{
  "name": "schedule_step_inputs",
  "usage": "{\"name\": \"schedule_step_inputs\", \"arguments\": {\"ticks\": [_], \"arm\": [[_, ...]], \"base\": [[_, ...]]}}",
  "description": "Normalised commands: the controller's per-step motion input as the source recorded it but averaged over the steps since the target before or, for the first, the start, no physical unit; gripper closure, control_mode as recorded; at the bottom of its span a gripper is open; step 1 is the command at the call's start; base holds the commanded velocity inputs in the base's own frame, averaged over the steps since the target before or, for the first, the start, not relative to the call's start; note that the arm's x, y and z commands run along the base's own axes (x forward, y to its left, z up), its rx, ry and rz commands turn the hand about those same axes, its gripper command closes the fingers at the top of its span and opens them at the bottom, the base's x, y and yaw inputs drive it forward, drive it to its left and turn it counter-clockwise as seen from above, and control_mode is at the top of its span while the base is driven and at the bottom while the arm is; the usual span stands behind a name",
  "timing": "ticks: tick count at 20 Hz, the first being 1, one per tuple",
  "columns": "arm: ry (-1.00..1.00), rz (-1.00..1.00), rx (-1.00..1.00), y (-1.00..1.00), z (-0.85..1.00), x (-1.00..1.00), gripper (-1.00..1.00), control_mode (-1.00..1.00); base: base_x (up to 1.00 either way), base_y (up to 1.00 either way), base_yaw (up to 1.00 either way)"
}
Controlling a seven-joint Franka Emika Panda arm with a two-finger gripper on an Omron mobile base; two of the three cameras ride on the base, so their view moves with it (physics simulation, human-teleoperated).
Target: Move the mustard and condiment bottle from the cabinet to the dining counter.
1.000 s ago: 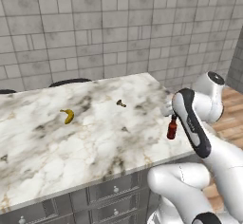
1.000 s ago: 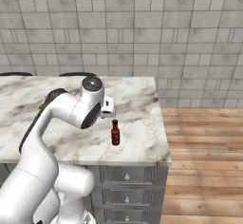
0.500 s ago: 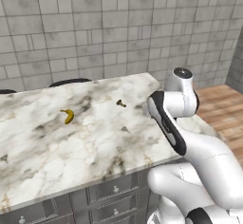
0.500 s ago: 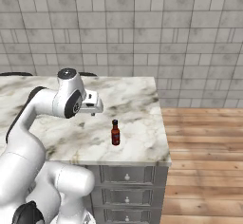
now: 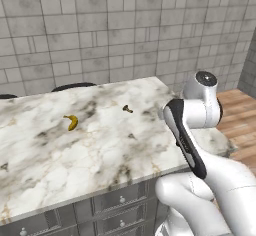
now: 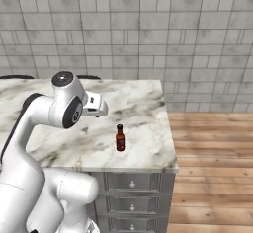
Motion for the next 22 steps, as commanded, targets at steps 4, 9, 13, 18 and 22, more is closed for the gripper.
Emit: {"name": "schedule_step_inputs", "arguments": {"ticks": [4,9,13,18,22], "arm": [[-0.18,-0.11,0.00,0.00,0.54,-0.50,-1.00,-1.00],[-0.06,-0.07,0.00,-0.09,0.48,-0.42,-1.00,-1.00],[-0.04,-0.05,0.00,-0.08,0.44,-0.43,-1.00,-1.00],[0.00,0.00,0.00,0.00,0.08,-0.08,-1.00,1.00],[0.00,0.00,0.00,0.00,0.00,0.00,-1.00,1.00]], "base": [[0.00,0.00,0.00],[0.00,0.00,0.00],[0.00,0.00,0.00],[-0.03,0.00,0.00],[-0.65,0.10,0.20]]}}
